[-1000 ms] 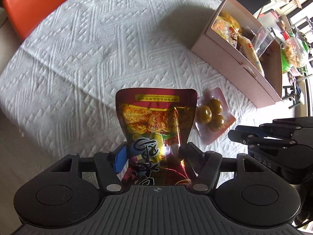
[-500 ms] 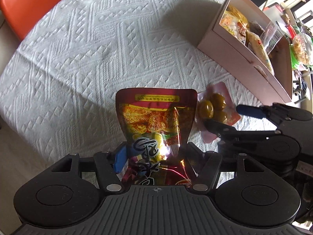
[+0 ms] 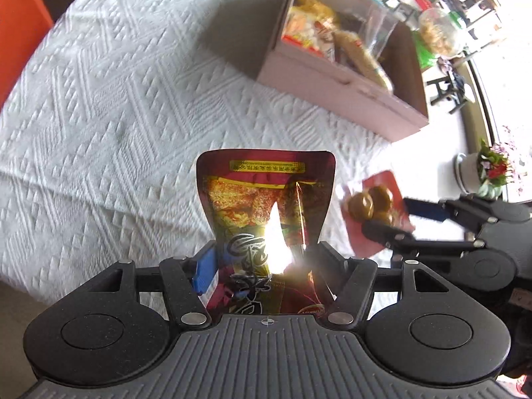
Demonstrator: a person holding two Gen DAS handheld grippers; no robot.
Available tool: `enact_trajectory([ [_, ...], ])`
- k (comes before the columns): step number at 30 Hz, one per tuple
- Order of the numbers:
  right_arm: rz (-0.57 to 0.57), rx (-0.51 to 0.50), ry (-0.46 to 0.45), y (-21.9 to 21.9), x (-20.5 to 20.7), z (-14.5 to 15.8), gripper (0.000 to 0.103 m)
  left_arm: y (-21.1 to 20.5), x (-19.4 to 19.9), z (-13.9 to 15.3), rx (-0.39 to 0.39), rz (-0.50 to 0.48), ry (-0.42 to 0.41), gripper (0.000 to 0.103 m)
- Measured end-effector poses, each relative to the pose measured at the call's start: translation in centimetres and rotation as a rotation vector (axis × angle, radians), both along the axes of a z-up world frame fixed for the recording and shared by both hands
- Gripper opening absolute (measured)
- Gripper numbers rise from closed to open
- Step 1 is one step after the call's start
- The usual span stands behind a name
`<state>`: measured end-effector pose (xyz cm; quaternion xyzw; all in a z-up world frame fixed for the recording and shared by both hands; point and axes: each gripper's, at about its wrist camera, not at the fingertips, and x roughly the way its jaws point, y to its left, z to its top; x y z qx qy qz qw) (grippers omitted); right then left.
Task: Organize snacks
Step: 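Carry red bag toward the box with left tool while right tool grasps candy tray, then lower red bag and candy tray into the pink box and open both tools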
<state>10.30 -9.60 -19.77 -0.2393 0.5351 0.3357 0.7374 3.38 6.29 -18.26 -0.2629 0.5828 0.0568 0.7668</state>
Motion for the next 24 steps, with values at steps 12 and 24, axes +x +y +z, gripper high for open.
enact_trajectory([
  [12,-0.216,0.116,0.011,-5.8,-1.5,6.2,0.054,1.2,14.9,10.9,0.099,-0.089,-0.361,0.086],
  [24,-0.327,0.215,-0.003,-8.0,1.8,5.1,0.054,1.4,10.6,6.0,0.037,-0.004,-0.312,0.076],
])
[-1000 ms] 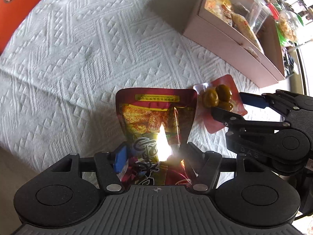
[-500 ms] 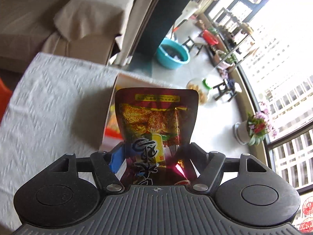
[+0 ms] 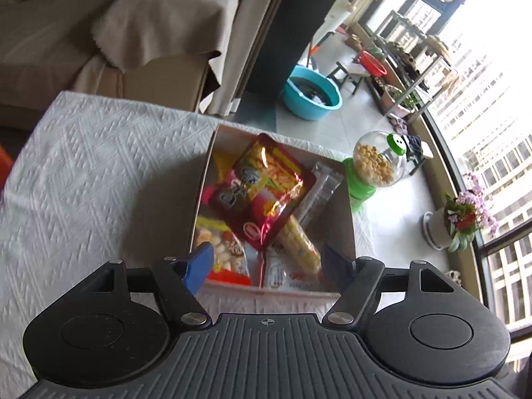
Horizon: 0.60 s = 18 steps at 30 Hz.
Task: Organize snacks
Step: 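Lower red bag and candy tray into the pink box and open both tools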
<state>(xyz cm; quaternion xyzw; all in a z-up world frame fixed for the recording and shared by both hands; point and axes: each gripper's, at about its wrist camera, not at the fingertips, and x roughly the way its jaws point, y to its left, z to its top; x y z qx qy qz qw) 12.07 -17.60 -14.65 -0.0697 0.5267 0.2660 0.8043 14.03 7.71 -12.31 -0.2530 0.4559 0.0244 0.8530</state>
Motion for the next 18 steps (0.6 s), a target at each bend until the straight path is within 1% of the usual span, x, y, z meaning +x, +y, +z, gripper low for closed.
enact_trajectory([
  [2,-0.003,0.05,-0.073,0.2,0.9,2.2,0.054,0.2,-2.9,-0.5,-0.098,0.021,-0.011,0.075],
  [3,-0.003,0.067,-0.115,0.6,1.5,3.2,0.054,0.0,-4.1,-0.6,-0.12,0.035,-0.017,0.075],
  [4,-0.006,0.079,-0.164,1.3,2.3,4.4,0.054,-0.4,-5.1,-0.4,-0.115,0.047,-0.022,0.074],
  [5,-0.01,0.088,-0.206,1.9,3.0,5.5,0.054,-0.8,-5.7,-0.1,-0.086,0.05,-0.023,0.07],
  [7,-0.024,0.113,-0.282,3.6,4.8,7.3,0.056,-1.9,-6.8,1.1,0.012,0.035,-0.021,0.053],
  [8,-0.026,0.12,-0.309,4.6,5.7,7.7,0.061,-2.4,-6.7,2.0,0.055,0.016,-0.016,0.028],
  [9,-0.019,0.11,-0.32,5.5,6.5,7.8,0.066,-2.6,-6.6,2.4,0.081,-0.005,-0.008,0.009],
  [10,-0.008,0.085,-0.314,6.6,7.3,7.7,0.069,-2.7,-6.4,2.8,0.099,-0.034,-0.003,0.01],
  [11,-0.007,0.068,-0.299,7.3,7.7,7.6,0.068,-2.8,-6.3,3.1,0.109,-0.073,-0.003,0.01],
  [14,-0.06,0.072,-0.268,7.2,6.6,8.0,0.068,-2.6,-6.5,4.0,0.102,-0.1,0.004,0.01],
  [16,-0.105,0.067,-0.205,6.3,4.6,8.0,0.068,-2.6,-7.3,4.6,0.092,-0.114,0.009,0.01],
  [18,-0.145,0.042,-0.118,5.4,2.3,7.7,0.068,-2.8,-8.1,5.0,0.107,-0.119,0.023,0.01],
])
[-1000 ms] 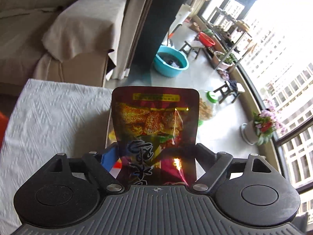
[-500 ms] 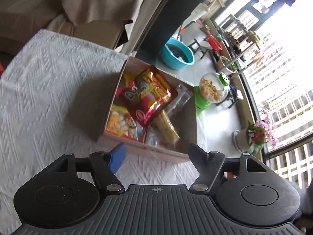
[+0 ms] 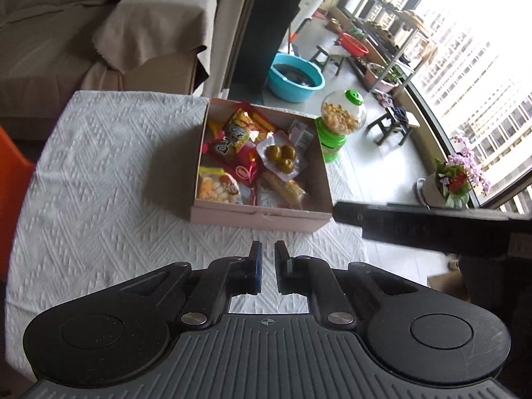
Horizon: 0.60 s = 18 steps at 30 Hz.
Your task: Organize snacks
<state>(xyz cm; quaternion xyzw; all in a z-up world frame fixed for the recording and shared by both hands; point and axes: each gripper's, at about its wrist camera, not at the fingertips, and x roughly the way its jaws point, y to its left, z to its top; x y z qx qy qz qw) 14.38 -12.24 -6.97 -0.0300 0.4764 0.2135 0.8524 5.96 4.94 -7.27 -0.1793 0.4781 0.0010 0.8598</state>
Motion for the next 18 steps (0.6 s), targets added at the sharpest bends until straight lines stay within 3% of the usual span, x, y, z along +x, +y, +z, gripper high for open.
enact_trajectory([
  [4,-0.078,-0.052,0.139,-1.5,-3.5,-0.9,0.068,-1.1,-0.7,0.1,0.091,-0.026,0.076,0.01],
  [8,-0.103,-0.047,0.237,-1.9,-5.4,-2.0,0.068,-1.1,-1.0,-0.6,0.02,-0.058,0.105,0.01],
  [13,-0.127,-0.045,0.236,-1.4,-5.8,-2.4,0.069,-1.9,-0.6,-1.2,0.103,-0.071,0.127,0.01],
  [18,-0.123,-0.06,0.233,-1.7,-5.8,-2.2,0.069,-2.4,-0.7,-0.9,0.114,-0.083,0.14,0.01],
])
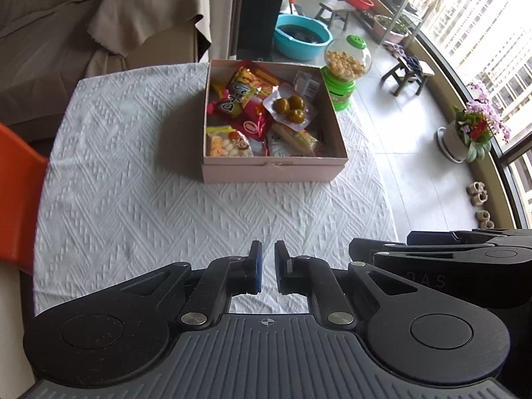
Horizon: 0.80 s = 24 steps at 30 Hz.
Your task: Organize snacks
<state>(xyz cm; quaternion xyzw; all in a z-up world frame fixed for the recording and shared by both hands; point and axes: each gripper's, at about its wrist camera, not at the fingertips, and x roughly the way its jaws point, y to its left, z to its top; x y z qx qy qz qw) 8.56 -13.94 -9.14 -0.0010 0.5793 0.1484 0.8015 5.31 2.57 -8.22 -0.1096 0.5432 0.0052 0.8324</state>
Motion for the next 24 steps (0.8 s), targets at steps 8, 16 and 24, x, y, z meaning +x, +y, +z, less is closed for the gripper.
enact_trajectory([
  [8,0.019,0.002,0.01,0.06,0.12,-0.22,0.068,-0.09,0.03,-0.51,-0.01,0.007,0.025,0.01],
  [16,0.033,-0.001,0.012,0.4,0.17,-0.43,0.069,-0.03,0.02,-0.34,-0.013,0.005,0.025,0.01],
  [24,0.04,-0.004,0.01,0.53,0.19,-0.48,0.069,-0.03,0.04,-0.34,-0.019,0.009,0.022,0.01],
])
